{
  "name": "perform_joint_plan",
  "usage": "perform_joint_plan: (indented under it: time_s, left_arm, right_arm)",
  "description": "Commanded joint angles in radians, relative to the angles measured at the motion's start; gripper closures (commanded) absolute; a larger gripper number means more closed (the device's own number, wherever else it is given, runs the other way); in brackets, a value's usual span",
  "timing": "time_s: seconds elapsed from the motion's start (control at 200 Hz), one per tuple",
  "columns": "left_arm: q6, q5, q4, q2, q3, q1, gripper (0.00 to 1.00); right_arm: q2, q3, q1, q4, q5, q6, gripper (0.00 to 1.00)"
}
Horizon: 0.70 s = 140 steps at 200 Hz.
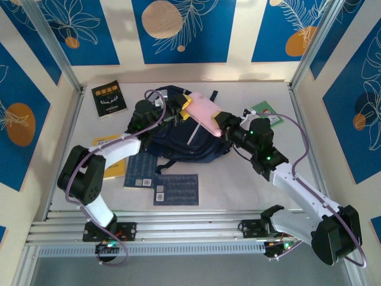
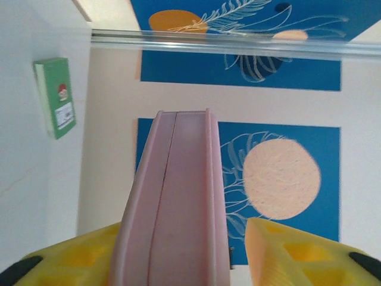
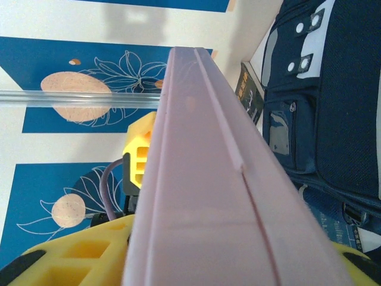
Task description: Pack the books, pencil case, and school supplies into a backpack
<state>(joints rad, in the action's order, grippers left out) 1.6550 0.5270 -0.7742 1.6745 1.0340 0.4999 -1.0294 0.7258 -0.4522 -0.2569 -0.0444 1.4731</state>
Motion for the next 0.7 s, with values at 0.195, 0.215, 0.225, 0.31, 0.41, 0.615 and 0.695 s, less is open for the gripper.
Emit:
perform_joint_plan:
  time_s: [0.195,0.215,0.225,0.31,0.41,0.615,0.695]
  left_arm:
    - [-0.252,0.028,0.282,-0.077,0.058,0.014,0.38]
    - [-0.259,0.032,0.287,-0.075,0.059,0.012,0.38]
    - [-0.264,0.034,0.291,-0.074,0.06,0.012,0.38]
    - [-0.327,0.046,0.374,-0.074,0.085,0.008,0.37]
    - [-0.492,0.035,0.559,-0.092,0.139,0.0,0.35]
    - [-0.954,-0.098,1.001,-0.081,0.303,0.015,0.35]
    - [-1.069,-0.083,1.105,-0.001,0.389,0.015,0.36]
  right_arm:
    - [0.082,0.008,0.028,0.085,0.035,-0.062,0.64]
    - [0.086,0.005,0.032,0.09,0.034,-0.065,0.64]
    - [0.088,0.004,0.034,0.095,0.033,-0.066,0.64]
    - [0.11,-0.019,0.055,0.119,0.029,-0.066,0.64]
    - [0.159,-0.037,0.093,0.182,0.028,-0.09,0.64]
    - [0.302,-0.062,0.207,0.383,0.028,-0.186,0.64]
    - [0.349,-0.086,0.259,0.431,-0.001,-0.203,0.64]
